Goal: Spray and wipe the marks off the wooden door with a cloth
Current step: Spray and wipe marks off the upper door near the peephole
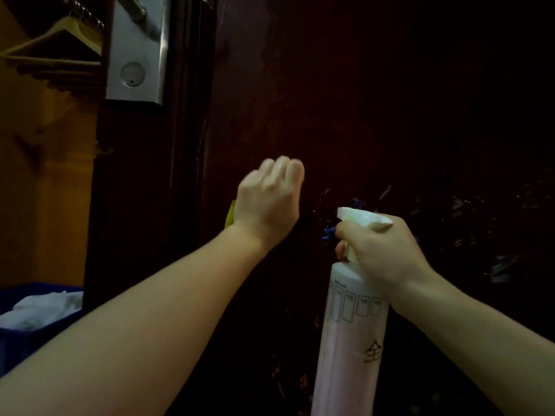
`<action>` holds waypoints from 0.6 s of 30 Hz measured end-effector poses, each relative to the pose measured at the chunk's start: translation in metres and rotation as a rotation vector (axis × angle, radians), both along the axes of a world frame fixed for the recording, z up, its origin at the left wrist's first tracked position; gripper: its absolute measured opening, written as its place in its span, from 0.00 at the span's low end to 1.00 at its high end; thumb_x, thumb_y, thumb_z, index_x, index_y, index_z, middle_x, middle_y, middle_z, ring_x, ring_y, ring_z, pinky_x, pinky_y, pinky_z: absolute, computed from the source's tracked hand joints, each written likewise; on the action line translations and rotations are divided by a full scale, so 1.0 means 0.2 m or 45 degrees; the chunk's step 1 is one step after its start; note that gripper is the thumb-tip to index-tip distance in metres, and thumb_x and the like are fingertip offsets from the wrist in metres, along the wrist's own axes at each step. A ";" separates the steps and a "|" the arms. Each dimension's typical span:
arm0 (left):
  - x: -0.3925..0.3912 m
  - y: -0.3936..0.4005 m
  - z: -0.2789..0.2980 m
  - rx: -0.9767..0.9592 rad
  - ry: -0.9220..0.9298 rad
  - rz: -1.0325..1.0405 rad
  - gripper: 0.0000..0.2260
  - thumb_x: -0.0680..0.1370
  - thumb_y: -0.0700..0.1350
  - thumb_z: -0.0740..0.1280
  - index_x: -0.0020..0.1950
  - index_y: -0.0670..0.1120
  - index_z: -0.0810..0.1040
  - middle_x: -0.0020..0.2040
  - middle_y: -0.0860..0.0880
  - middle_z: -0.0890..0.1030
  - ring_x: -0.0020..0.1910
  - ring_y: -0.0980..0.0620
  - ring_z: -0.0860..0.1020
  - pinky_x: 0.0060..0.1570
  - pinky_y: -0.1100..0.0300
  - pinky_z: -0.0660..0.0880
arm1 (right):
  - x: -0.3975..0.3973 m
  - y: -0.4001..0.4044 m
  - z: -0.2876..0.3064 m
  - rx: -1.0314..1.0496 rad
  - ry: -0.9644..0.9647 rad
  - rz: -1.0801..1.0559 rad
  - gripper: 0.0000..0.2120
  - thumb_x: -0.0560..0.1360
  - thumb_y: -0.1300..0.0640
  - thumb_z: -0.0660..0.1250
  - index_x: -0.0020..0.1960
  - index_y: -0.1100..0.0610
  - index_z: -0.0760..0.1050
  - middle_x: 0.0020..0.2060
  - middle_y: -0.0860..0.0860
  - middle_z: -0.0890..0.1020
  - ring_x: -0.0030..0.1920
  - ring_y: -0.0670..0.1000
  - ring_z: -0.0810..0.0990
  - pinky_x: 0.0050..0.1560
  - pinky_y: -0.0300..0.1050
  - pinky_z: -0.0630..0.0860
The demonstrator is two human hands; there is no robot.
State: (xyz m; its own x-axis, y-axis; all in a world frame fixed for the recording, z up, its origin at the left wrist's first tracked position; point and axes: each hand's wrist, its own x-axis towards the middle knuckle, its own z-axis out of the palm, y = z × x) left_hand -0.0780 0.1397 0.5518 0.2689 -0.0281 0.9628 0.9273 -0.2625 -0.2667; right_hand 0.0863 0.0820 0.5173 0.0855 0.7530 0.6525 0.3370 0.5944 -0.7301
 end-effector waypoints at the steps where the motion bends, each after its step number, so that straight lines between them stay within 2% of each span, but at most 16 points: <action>1: 0.02 0.00 0.04 0.015 -0.058 -0.015 0.02 0.78 0.36 0.64 0.45 0.41 0.74 0.38 0.45 0.76 0.33 0.46 0.73 0.28 0.56 0.67 | 0.01 0.00 0.00 0.002 -0.003 -0.001 0.11 0.71 0.56 0.68 0.36 0.62 0.77 0.26 0.50 0.80 0.28 0.49 0.77 0.33 0.47 0.75; 5: 0.04 0.02 0.04 0.063 -0.080 -0.038 0.04 0.79 0.37 0.63 0.45 0.40 0.74 0.37 0.45 0.75 0.32 0.47 0.71 0.27 0.55 0.68 | 0.03 -0.01 0.02 0.022 -0.027 -0.001 0.11 0.71 0.51 0.69 0.39 0.60 0.78 0.30 0.52 0.83 0.31 0.50 0.79 0.36 0.48 0.77; 8: 0.04 0.02 -0.03 0.054 0.016 -0.029 0.04 0.78 0.36 0.64 0.43 0.40 0.73 0.36 0.45 0.75 0.32 0.47 0.71 0.27 0.55 0.67 | 0.05 0.00 0.02 0.081 -0.008 -0.043 0.13 0.71 0.56 0.67 0.46 0.67 0.75 0.28 0.57 0.80 0.31 0.52 0.76 0.34 0.49 0.73; 10: 0.04 0.01 -0.09 0.033 0.070 -0.016 0.04 0.77 0.36 0.65 0.42 0.41 0.73 0.36 0.46 0.74 0.32 0.47 0.71 0.27 0.55 0.66 | 0.07 0.01 0.02 0.066 -0.009 -0.083 0.11 0.72 0.57 0.67 0.42 0.66 0.77 0.28 0.57 0.79 0.30 0.51 0.75 0.33 0.48 0.72; 13: 0.05 0.01 -0.15 0.017 0.108 -0.008 0.05 0.77 0.37 0.65 0.41 0.42 0.72 0.35 0.46 0.74 0.31 0.48 0.70 0.27 0.55 0.66 | 0.08 0.00 0.01 0.004 0.012 -0.041 0.09 0.70 0.53 0.68 0.36 0.58 0.78 0.27 0.52 0.80 0.29 0.49 0.76 0.34 0.49 0.75; 16: 0.05 0.01 -0.14 -0.006 0.101 -0.003 0.05 0.76 0.36 0.65 0.41 0.42 0.72 0.35 0.47 0.73 0.30 0.48 0.70 0.26 0.56 0.66 | 0.09 -0.02 0.01 -0.008 0.028 0.009 0.13 0.67 0.49 0.67 0.41 0.60 0.79 0.32 0.55 0.83 0.32 0.51 0.79 0.39 0.52 0.78; 18: 0.05 0.00 -0.13 -0.019 0.114 0.013 0.06 0.75 0.35 0.67 0.41 0.42 0.72 0.34 0.47 0.73 0.30 0.48 0.69 0.25 0.56 0.65 | 0.09 -0.02 0.02 0.017 0.021 0.009 0.13 0.69 0.52 0.68 0.41 0.63 0.77 0.30 0.56 0.82 0.32 0.51 0.78 0.37 0.51 0.76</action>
State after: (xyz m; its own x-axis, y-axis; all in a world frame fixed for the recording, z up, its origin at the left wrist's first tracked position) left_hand -0.0676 0.1407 0.5257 0.3540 -0.0107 0.9352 0.9027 -0.2575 -0.3446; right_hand 0.1039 0.0779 0.5223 0.0912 0.7450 0.6608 0.3207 0.6062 -0.7277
